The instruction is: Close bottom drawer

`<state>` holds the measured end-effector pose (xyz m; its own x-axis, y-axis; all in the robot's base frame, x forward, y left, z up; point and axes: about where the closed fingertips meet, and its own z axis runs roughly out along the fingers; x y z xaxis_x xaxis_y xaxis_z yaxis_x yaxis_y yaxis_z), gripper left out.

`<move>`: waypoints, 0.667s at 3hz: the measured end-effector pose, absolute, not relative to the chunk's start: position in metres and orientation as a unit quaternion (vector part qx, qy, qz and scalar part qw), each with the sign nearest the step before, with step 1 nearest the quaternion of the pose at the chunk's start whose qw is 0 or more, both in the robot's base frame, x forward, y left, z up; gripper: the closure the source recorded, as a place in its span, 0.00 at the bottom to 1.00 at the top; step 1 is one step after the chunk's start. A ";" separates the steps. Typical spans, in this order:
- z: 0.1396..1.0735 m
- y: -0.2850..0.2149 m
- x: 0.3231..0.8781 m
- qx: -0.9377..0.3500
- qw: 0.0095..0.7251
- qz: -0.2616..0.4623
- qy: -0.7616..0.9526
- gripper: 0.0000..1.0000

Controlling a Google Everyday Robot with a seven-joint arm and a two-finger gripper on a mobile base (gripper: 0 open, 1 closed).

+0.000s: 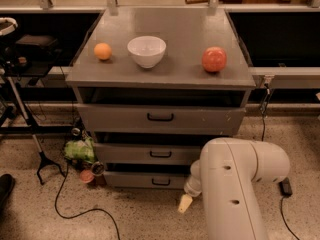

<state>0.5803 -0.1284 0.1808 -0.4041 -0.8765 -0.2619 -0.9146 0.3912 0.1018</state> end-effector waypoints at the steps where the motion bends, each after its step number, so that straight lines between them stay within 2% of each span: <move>1: 0.179 -0.129 0.586 -0.532 0.088 0.111 0.835 0.00; 2: 0.179 -0.131 0.589 -0.525 0.095 0.107 0.839 0.00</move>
Offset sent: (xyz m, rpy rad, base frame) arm 0.0176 -0.0058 0.0010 0.0003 -0.0461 -0.0649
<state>0.5894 -0.1306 0.1785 -0.4314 -0.8601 -0.2722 -0.9009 0.4264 0.0806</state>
